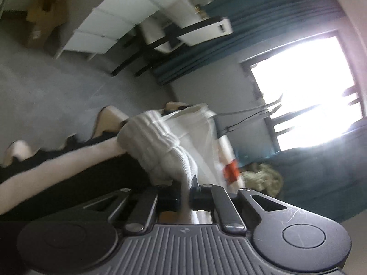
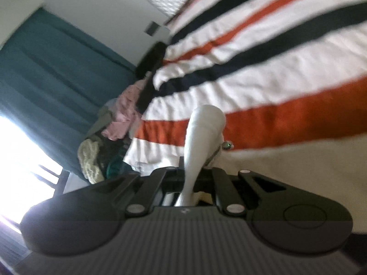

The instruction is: Fold clothes

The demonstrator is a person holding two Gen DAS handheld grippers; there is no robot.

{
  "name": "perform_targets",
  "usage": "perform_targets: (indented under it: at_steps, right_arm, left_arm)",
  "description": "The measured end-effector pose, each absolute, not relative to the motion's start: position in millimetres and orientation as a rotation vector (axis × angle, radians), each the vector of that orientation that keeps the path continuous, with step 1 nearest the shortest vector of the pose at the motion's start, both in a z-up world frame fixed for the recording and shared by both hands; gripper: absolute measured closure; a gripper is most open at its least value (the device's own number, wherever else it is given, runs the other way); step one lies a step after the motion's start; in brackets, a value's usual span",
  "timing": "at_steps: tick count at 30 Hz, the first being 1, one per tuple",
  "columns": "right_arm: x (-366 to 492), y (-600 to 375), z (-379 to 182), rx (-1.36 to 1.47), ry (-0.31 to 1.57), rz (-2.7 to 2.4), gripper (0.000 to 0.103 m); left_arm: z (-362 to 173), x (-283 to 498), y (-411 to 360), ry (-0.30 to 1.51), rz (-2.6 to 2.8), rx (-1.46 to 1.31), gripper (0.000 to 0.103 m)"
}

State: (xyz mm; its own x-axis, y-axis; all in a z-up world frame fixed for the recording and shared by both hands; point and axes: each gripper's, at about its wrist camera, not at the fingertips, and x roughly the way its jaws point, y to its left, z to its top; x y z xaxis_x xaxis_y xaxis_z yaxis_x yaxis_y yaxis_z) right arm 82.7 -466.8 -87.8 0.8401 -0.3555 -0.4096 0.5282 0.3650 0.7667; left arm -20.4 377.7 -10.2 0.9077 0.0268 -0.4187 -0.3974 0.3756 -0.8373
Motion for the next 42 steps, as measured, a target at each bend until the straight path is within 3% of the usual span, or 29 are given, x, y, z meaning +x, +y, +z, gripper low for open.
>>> perform_targets:
  at_steps: [6,12,21,26,30,33,37,39,40,42]
  right_arm:
    - [171,-461,-43,0.883,0.155,-0.55,0.098]
    - [308,-456,-29,0.788,0.189,-0.548,0.098]
    - [495,-431,-114,0.578,0.406,-0.598,0.098]
    - [512,-425,-156,0.459,0.438,-0.602,0.097]
    - [499,-425,-157,0.448,0.436,-0.589,0.097]
    - [477,-433,-147,0.505,0.437,-0.555,0.087]
    - [440,-446,-133,0.602,0.428,-0.493,0.075]
    - [405,-451,-127,0.639,0.395,-0.484,0.059]
    - [388,-453,-126,0.664,0.386,-0.467,0.045]
    - [354,-457,-124,0.72,0.382,-0.417,0.042]
  left_arm:
    - [30,66,378,0.289,0.241,-1.13,0.096]
    - [18,194,396,0.31,0.278,-1.136,0.095]
    - [-42,353,415,0.446,0.43,-1.105,0.093]
    - [-41,388,407,0.54,0.488,-1.011,0.091]
    - [-39,388,400,0.56,0.501,-0.962,0.081]
    - [-39,376,397,0.53,0.426,-0.946,0.052]
    - [-41,345,379,0.52,0.322,-0.92,0.046]
    - [-40,323,370,0.504,0.274,-0.921,0.036]
    - [-40,309,365,0.489,0.253,-0.924,0.029]
    - [-42,282,352,0.45,0.215,-0.936,0.025]
